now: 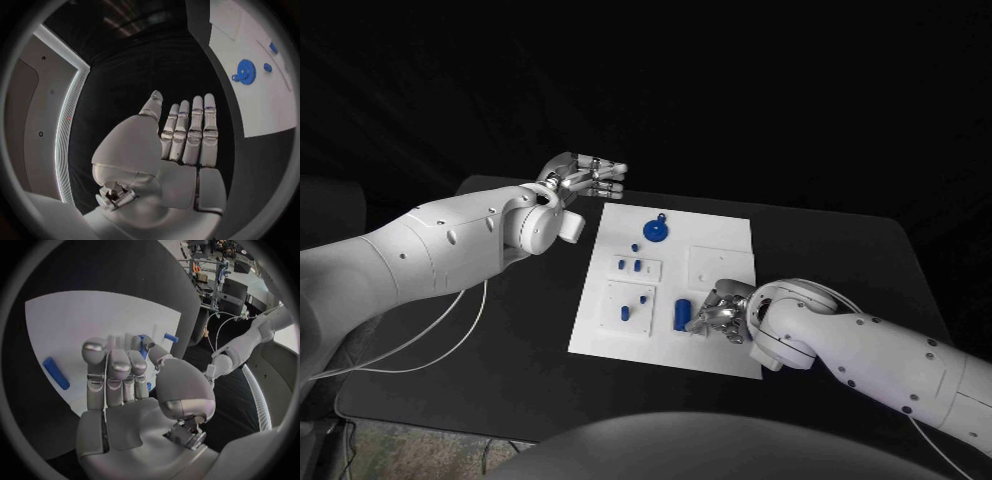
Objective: Assemble the parts on the task board
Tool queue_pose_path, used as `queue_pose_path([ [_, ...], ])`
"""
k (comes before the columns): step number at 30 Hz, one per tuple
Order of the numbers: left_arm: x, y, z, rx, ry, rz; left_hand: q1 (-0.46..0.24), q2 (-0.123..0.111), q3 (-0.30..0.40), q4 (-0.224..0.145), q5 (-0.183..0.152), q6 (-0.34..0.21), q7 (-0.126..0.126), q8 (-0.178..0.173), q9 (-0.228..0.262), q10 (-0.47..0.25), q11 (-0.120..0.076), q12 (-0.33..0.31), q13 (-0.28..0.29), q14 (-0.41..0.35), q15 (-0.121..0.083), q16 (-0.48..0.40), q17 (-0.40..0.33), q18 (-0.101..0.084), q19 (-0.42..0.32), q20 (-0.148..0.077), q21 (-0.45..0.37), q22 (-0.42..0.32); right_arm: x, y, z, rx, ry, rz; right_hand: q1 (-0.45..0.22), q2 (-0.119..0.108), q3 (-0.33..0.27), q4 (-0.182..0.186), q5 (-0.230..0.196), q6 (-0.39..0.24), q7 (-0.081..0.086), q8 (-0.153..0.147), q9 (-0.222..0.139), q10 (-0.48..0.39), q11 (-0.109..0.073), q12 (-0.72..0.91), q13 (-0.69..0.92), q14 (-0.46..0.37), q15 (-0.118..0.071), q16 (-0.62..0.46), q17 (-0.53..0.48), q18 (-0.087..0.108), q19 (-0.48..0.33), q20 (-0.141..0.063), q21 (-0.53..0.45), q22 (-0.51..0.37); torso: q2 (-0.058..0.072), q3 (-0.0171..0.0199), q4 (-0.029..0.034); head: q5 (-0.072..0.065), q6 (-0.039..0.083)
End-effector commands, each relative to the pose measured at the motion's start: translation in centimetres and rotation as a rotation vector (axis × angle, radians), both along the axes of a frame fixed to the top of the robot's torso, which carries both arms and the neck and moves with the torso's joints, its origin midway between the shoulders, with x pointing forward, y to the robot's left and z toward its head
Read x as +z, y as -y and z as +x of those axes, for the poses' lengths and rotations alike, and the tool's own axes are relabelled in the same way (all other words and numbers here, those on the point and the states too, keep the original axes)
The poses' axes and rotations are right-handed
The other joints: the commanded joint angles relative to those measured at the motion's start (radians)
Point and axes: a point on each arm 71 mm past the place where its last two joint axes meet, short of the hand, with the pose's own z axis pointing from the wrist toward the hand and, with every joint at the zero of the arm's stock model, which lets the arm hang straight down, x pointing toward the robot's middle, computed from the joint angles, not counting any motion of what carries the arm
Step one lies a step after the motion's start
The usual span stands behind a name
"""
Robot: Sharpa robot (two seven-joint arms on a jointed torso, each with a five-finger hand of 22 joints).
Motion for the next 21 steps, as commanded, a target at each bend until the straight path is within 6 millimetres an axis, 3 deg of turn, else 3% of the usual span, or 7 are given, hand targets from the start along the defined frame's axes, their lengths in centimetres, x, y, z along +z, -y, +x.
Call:
queue_pose_path([
  [1, 0.08, 0.31, -0.03, -0.018, 0.000, -0.012, -0.009, -0.002, 0.002, 0.005, -0.002, -0.005, -0.001, -0.002, 0.001, -0.004, 0.000, -0.006, -0.001, -0.005, 0.001, -0.002, 0.000, 0.017, -0.002, 0.003, -0.004, -0.001, -0.39, 0.25, -0.04, 0.021, -0.039, -0.036, 0.007, -0.013, -0.011, -0.006, 0.002, -0.005, -0.002, -0.004, 0.003, 0.006, 0.000, -0.003, 0.001, 0.002, 0.001, -0.002, -0.003, -0.019, 0.050, -0.003, 0.000, 0.000, 0.000, -0.0006, 0.0000, -0.001, 0.000],
  [10, 0.06, 0.30, -0.04, -0.020, -0.002, -0.012, -0.008, -0.004, 0.002, 0.006, -0.003, -0.005, -0.001, -0.002, 0.001, -0.005, 0.001, -0.006, -0.001, -0.006, 0.001, -0.002, 0.000, 0.017, -0.003, 0.004, -0.005, -0.001, -0.75, 0.35, 0.02, 0.026, -0.063, -0.050, 0.018, -0.017, -0.060, -0.032, 0.032, -0.004, -0.004, -0.005, 0.009, 0.005, 0.000, 0.003, -0.001, 0.001, 0.003, 0.004, -0.010, -0.016, 0.050, 0.000, -0.001, 0.003, 0.000, 0.0000, -0.0010, -0.002, 0.000],
  [21, 0.05, 0.25, -0.05, -0.020, -0.003, -0.012, -0.008, -0.004, 0.002, 0.006, -0.003, -0.005, -0.001, -0.002, 0.001, -0.005, 0.001, -0.006, -0.001, -0.006, 0.001, -0.002, 0.000, 0.017, -0.003, 0.004, -0.005, -0.001, -0.52, 0.47, 0.06, 0.005, -0.034, -0.025, 0.007, -0.021, -0.093, -0.014, 0.036, 0.001, -0.005, -0.005, 0.005, 0.006, -0.001, 0.007, -0.001, 0.000, 0.002, 0.007, -0.011, -0.016, 0.051, -0.001, 0.001, 0.004, 0.001, 0.0017, -0.0005, -0.002, 0.000],
])
